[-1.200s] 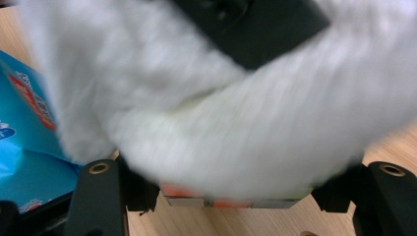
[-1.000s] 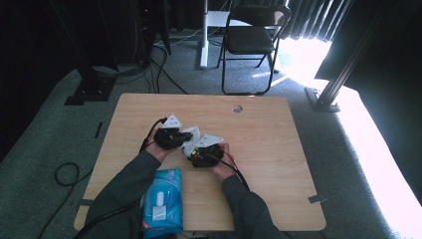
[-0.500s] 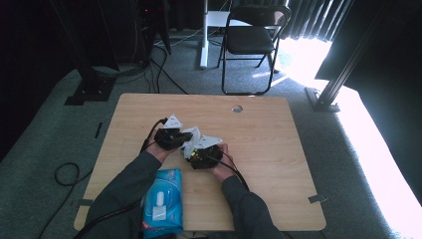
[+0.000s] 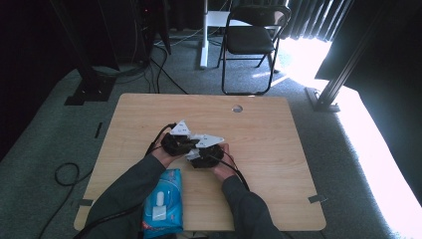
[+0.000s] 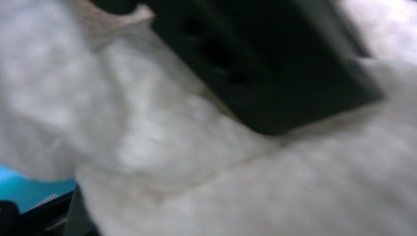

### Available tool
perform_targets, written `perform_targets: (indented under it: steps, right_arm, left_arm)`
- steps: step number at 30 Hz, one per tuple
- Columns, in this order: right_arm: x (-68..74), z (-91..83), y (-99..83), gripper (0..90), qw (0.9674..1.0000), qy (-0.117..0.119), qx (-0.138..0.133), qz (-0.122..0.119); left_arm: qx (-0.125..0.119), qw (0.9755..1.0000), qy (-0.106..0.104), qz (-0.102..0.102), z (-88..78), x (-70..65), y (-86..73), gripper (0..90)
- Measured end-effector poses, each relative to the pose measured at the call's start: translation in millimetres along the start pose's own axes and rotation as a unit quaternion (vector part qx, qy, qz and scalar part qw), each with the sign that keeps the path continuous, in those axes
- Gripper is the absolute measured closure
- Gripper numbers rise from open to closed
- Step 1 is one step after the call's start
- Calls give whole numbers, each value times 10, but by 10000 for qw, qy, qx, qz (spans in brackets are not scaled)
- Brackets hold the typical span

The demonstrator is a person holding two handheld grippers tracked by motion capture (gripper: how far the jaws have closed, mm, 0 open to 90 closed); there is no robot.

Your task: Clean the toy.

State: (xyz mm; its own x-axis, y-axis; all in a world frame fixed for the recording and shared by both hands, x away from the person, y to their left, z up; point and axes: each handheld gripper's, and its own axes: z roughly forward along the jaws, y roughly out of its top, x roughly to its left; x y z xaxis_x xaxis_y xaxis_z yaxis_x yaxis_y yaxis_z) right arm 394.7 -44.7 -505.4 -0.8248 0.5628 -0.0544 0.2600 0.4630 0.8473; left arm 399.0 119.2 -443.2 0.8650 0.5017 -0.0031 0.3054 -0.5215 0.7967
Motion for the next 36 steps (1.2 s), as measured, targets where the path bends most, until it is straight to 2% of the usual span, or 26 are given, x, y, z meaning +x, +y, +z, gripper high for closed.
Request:
perform_targets:
  steps: [4,12,17,21,23,27,30,32,36]
  right_arm:
    - [-31,-28,-9,339,10000,-40,-10,36]
    - [-64,-69,-27,339,9999,-94,26,44]
    - [-70,-83,-30,339,9999,-96,-11,60]
    - [-96,-110,-47,339,9999,-117,-1,66]
    - [-112,-130,-68,339,9999,-149,5,81]
    - [-147,-170,-107,339,9998,-181,-5,129]
    - [-159,-185,-126,339,9997,-190,10,131]
    - [-160,-188,-129,339,9998,-170,-2,128]
    - [-133,-161,-124,339,9999,-143,33,82]
  left_arm:
    - [-6,10000,55,40,-55,16,-25,874]
    - [9,9991,382,-167,-193,181,-110,876]
    - [148,9977,598,-291,-207,284,-169,878]
    - [187,9958,745,-504,-222,394,-230,878]
    - [211,9940,854,-649,-239,465,-262,878]
    - [289,9912,991,-824,-266,571,-326,878]
    - [339,9899,1042,-901,-261,603,-362,878]
    - [342,9901,1017,-902,-250,595,-366,879]
    - [293,9923,903,-791,-224,525,-327,878]
